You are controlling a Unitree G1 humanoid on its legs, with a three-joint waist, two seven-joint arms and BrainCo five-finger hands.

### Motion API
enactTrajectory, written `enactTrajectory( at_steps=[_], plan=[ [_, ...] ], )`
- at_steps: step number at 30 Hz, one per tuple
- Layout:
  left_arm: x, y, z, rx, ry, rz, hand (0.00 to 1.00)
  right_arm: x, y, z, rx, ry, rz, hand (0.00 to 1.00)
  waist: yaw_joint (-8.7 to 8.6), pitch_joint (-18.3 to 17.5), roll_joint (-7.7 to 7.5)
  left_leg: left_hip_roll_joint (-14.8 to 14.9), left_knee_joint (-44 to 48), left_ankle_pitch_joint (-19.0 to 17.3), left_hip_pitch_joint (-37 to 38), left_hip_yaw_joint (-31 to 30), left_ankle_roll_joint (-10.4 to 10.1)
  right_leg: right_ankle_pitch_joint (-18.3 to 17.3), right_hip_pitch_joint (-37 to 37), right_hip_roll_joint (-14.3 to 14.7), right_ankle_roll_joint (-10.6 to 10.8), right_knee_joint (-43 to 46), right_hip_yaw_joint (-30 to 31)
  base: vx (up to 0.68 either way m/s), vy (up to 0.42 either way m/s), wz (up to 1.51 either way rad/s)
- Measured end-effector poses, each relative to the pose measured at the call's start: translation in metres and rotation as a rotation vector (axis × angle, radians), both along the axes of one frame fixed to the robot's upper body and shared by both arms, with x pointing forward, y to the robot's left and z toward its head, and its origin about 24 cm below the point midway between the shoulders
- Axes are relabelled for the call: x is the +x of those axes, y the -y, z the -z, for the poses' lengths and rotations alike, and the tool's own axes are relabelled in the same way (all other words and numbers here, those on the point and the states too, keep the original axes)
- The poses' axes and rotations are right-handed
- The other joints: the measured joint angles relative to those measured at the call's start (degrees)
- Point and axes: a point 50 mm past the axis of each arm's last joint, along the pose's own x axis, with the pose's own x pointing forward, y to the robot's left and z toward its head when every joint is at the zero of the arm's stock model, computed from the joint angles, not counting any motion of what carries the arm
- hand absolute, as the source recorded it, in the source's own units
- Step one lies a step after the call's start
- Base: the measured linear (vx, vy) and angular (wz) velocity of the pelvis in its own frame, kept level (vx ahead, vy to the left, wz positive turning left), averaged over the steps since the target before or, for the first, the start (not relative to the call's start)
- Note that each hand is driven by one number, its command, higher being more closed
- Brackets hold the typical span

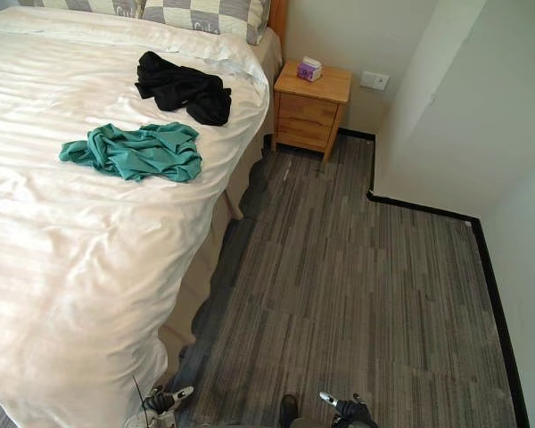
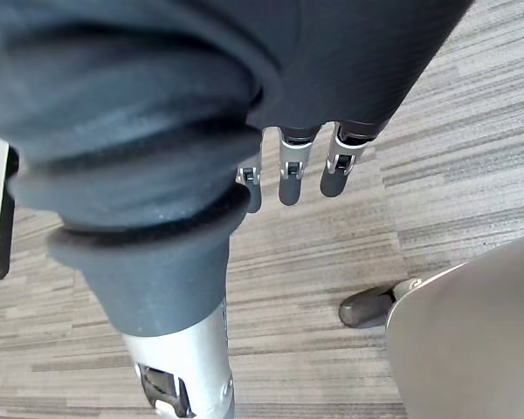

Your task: Tidy the bed and pick cloth on bed and put in laundry

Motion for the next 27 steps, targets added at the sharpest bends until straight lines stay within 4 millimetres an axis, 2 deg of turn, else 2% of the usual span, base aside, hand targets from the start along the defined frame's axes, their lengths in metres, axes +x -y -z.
enactTrajectory(
  at_steps=[5, 10, 13, 14, 15, 16, 17, 18, 19, 20, 21, 22, 23, 25, 26, 27],
  plan=[
    [-0.001, -0.001, 0.0, 0.002, 0.0, 0.001, 0.0, 0.0, -0.001, 0.0, 0.003, -0.001, -0.002, 0.0, 0.07, -0.1, -0.11, -0.4, 0.2, 0.4, 0.0, -1.9, -0.7, 0.1, 0.6, -0.5, 0.1, 0.2, -1.8, -0.02, -0.012, 0.16],
    [-0.007, -0.003, 0.001, 0.008, -0.015, 0.0, 0.0, 0.001, -0.001, 0.0, 0.008, 0.002, -0.01, 0.0, 0.02, 0.0, -0.11, -0.8, 1.1, 0.4, 0.1, -1.4, -0.7, 0.6, 0.4, -0.5, 0.3, 0.0, -0.9, -0.08, -0.023, -0.08],
    [-0.006, -0.005, 0.0, 0.019, -0.01, 0.017, 0.0, 0.001, -0.003, 0.0, 0.017, 0.006, -0.006, 0.0, -0.15, 0.4, 0.15, 0.2, 0.9, 0.1, 0.6, 3.3, -1.2, 1.1, -0.8, 0.2, -0.1, 0.0, -0.5, -0.13, -0.035, -0.49],
    [-0.004, -0.006, -0.001, 0.026, 0.0, 0.018, 0.0, 0.001, -0.003, 0.0, 0.019, 0.007, -0.005, 0.0, -0.23, 0.6, 0.26, 0.7, 0.9, -0.5, 1.1, 5.3, -2.2, -0.1, -0.9, 0.5, -1.6, 0.5, -1.3, -0.13, -0.107, -1.47],
    [-0.012, -0.01, -0.002, 0.038, 0.001, -0.012, 0.0, 0.006, 0.001, -0.002, 0.005, 0.026, -0.013, 0.0, 0.06, 1.0, 1.45, 3.9, 4.8, -3.1, 1.9, 11.2, -7.0, -4.2, -3.8, 1.6, -5.1, 10.4, -5.4, -0.06, -0.11, -1.57],
    [-0.014, -0.014, -0.003, 0.049, 0.006, -0.019, 0.0, 0.007, 0.001, -0.003, 0.002, 0.032, -0.017, 0.0, 0.27, 1.4, 1.18, 5.0, 10.4, -3.4, 0.9, 12.6, -7.7, -5.6, -4.7, 1.8, -5.9, 14.5, -6.3, 0.0, -0.19, -2.09],
    [-0.017, -0.022, -0.006, 0.074, 0.026, -0.035, 0.0, 0.002, 0.0, -0.002, 0.003, 0.023, -0.022, 0.0, 0.15, 1.3, -0.43, 8.2, 24.1, -3.4, -2.9, 13.5, -7.5, -8.9, -4.6, 1.6, -6.1, 18.9, -6.5, 0.04, -0.201, -1.47],
    [-0.017, -0.024, -0.008, 0.08, 0.038, -0.042, 0.0, -0.001, 0.001, -0.002, -0.001, 0.021, -0.023, 0.0, 0.32, 1.4, -0.48, 9.5, 31.0, -2.8, -4.7, 12.8, -6.2, -11.5, -4.5, 1.8, -6.6, 19.6, -6.4, -0.03, -0.195, -1.68],
    [-0.015, -0.018, -0.008, 0.066, 0.049, -0.046, 0.0, 0.001, 0.014, -0.005, -0.034, 0.038, -0.019, 0.0, 0.21, 2.0, 1.63, 11.9, 42.1, 0.2, -9.4, 7.7, -1.8, -12.5, -4.3, 3.4, -6.4, 19.2, -3.1, -0.02, -0.089, -1.44],
    [-0.014, -0.011, -0.007, 0.048, 0.055, -0.057, 0.0, 0.001, 0.019, -0.006, -0.05, 0.037, -0.026, 0.0, 0.52, 1.7, 2.22, 11.8, 46.1, 2.9, -12.5, 3.5, -2.5, -12.4, -3.8, 4.3, -6.6, 16.5, -0.5, 0.01, -0.014, -1.51],
    [-0.011, -0.008, -0.007, 0.042, 0.064, -0.056, 0.0, 0.001, 0.022, -0.007, -0.057, 0.037, -0.021, 0.0, 0.79, 1.9, 3.03, 10.5, 46.0, 2.5, -14.9, 0.6, -2.4, -12.4, -2.3, 5.0, -6.5, 11.9, 1.3, 0.22, -0.019, -1.65],
    [-0.001, -0.005, -0.009, 0.03, 0.095, -0.052, 0.0, 0.006, 0.025, -0.008, -0.06, 0.048, -0.012, 0.0, 1.91, 3.7, 3.37, 8.5, 43.6, -0.8, -18.4, -2.4, -3.4, -14.2, -3.6, 5.0, -6.8, 14.1, 3.0, 0.25, -0.004, -1.33],
    [0.005, -0.007, -0.011, 0.034, 0.115, -0.055, 0.0, 0.005, 0.024, -0.008, -0.055, 0.045, -0.003, 0.0, 1.87, 4.7, 2.76, 7.8, 42.1, -2.0, -19.0, -3.0, -4.0, -12.4, -3.6, 4.2, -6.0, 14.3, 2.8, 0.21, -0.009, -1.09],
    [0.01, -0.007, -0.011, 0.034, 0.115, -0.034, 0.0, 0.004, 0.025, -0.008, -0.06, 0.045, -0.002, 0.0, 1.55, 5.2, 2.55, 6.7, 31.0, -2.0, -18.8, -4.3, -4.0, -12.1, -2.2, 4.2, -5.9, 14.3, 2.6, 0.14, 0.021, -0.45],
    [0.014, -0.004, -0.012, 0.032, 0.123, -0.006, 0.0, -0.001, 0.025, -0.007, -0.062, 0.035, 0.0, 0.0, 1.57, 5.2, 2.42, 5.7, 22.1, -1.4, -19.0, -4.8, -4.1, -12.1, -1.1, 4.1, -5.9, 13.4, 2.6, 0.26, 0.042, -0.26],
    [0.017, 0.002, -0.012, 0.018, 0.13, 0.019, 0.0, -0.007, 0.025, -0.006, -0.06, 0.02, 0.007, 0.0, 1.68, 5.2, 2.25, 4.6, 14.1, 2.1, -19.3, -6.0, -3.9, -12.2, 0.3, 3.8, -5.7, 11.7, 3.0, 0.28, 0.047, -0.19]
  ],
)
